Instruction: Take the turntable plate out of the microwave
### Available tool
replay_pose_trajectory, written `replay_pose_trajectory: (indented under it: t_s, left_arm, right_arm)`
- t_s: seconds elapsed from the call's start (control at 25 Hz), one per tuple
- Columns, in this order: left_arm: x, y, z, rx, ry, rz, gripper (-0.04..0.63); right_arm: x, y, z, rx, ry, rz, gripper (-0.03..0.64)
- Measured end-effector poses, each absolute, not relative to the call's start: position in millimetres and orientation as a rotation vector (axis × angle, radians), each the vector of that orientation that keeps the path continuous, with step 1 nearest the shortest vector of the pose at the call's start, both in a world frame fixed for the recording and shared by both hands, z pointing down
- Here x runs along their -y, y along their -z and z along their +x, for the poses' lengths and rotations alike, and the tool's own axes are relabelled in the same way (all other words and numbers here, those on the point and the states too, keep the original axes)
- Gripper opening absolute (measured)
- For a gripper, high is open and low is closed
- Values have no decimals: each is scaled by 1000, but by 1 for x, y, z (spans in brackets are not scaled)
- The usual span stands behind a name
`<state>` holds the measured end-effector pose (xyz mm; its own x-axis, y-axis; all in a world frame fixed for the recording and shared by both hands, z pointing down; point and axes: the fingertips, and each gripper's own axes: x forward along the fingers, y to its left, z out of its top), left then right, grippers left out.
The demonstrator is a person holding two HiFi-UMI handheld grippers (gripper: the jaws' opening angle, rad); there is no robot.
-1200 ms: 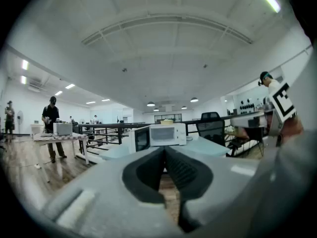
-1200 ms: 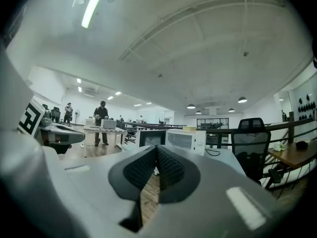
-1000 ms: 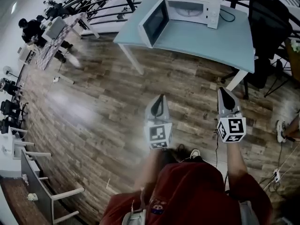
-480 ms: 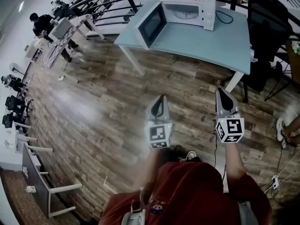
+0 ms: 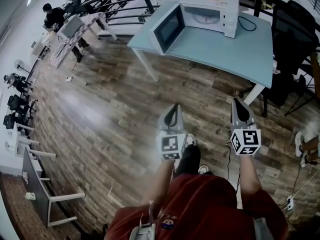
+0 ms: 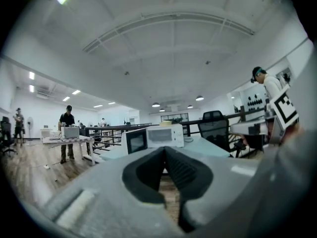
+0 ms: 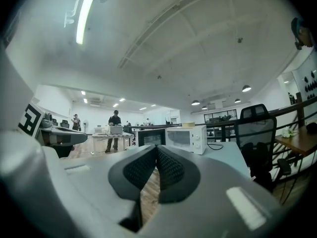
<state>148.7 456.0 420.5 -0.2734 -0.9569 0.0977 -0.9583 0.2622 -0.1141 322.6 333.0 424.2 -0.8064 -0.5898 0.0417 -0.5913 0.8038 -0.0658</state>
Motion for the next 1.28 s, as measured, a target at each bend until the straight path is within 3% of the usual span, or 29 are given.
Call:
replay_pose_trajectory:
  t_s: [1.28]
  left_arm:
    - [-234, -431, -67, 2336, -147, 2062, 1]
  right_arm:
    - [-142, -440, 107, 2805, -145, 1134, 1]
